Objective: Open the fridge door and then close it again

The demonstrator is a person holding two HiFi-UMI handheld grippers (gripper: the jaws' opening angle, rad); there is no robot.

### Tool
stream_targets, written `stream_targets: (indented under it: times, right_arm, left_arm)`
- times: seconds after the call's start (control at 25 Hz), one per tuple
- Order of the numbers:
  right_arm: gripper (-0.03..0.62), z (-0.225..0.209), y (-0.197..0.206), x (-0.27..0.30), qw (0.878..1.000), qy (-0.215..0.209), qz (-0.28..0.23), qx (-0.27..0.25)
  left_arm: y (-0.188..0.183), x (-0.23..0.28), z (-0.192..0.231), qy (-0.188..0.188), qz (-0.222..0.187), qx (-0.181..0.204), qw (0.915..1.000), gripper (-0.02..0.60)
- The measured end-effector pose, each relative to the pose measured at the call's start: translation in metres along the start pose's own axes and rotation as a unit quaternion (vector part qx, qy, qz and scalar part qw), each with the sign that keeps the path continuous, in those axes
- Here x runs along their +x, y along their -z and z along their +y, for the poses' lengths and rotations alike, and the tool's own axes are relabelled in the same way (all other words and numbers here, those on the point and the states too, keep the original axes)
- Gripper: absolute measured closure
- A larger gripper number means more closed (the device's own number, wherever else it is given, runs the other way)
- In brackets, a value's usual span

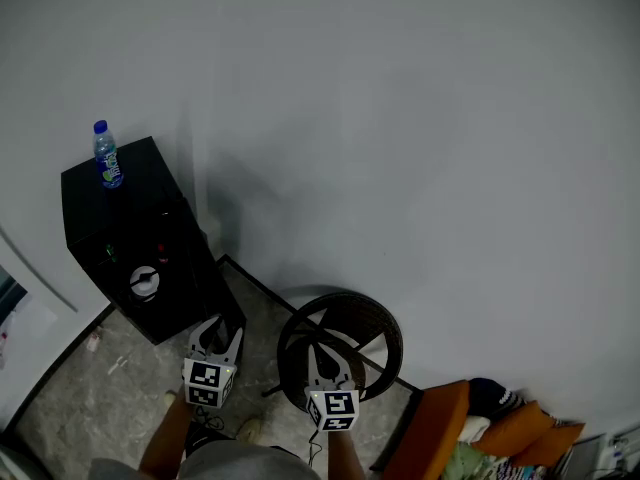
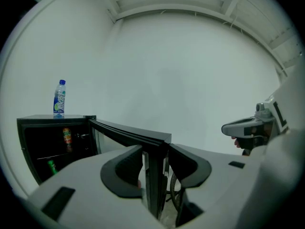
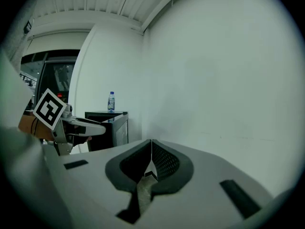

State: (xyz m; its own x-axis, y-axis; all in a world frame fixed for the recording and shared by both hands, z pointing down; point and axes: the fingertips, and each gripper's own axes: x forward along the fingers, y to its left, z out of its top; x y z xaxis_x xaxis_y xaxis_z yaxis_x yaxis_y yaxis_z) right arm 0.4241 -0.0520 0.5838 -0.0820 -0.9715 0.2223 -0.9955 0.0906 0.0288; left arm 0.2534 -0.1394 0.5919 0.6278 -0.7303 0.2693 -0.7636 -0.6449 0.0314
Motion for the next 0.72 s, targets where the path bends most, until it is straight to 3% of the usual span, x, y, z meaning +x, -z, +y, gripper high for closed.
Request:
stream_targets:
  times: [0.72]
  right_arm:
    - [0.569, -0.025, 0.002, -0.014, 1.0, 0.031, -0.003, 0.006]
  left_arm:
    - [-0.004, 0.026, -0.017, 0.018, -0.001, -0.002, 0.9998, 0.423]
